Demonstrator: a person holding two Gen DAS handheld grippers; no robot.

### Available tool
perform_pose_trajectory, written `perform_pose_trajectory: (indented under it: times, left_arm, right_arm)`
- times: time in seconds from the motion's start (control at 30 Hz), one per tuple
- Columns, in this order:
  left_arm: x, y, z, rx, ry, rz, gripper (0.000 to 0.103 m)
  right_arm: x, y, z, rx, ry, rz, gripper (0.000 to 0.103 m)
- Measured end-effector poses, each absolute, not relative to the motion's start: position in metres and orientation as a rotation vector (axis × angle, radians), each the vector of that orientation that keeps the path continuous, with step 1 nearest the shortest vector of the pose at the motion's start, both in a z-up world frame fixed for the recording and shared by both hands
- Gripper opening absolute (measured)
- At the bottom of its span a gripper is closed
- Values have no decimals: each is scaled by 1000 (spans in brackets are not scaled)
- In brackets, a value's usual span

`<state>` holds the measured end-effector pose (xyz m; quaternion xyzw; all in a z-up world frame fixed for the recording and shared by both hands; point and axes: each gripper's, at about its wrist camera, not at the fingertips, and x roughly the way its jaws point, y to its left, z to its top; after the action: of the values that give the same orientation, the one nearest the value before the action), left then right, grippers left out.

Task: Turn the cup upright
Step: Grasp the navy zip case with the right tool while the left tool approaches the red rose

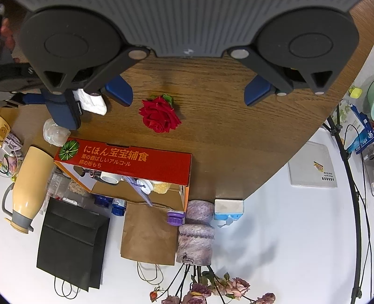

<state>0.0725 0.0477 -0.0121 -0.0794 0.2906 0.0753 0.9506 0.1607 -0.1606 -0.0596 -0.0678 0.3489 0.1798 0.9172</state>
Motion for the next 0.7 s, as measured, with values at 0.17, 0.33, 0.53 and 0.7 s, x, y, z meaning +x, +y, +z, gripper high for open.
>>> perform_pose_trajectory:
  times: [0.17,0.33,0.53,0.7]
  left_arm:
    - [73,48,-13,-165,595,159,103]
    - [74,46,-14,-164,598,155,103]
    - [75,44,-16,-161,604,156,103]
    - [75,45,-17,-162,605,159,103]
  right_arm:
    - [158,-169,-57,-258,702,490,84]
    - [162,-174,-56,-235,708,508,84]
    - [162,-170,-61,-120,723,336,87]
    - [161,-172,-66,-56,708,334,72]
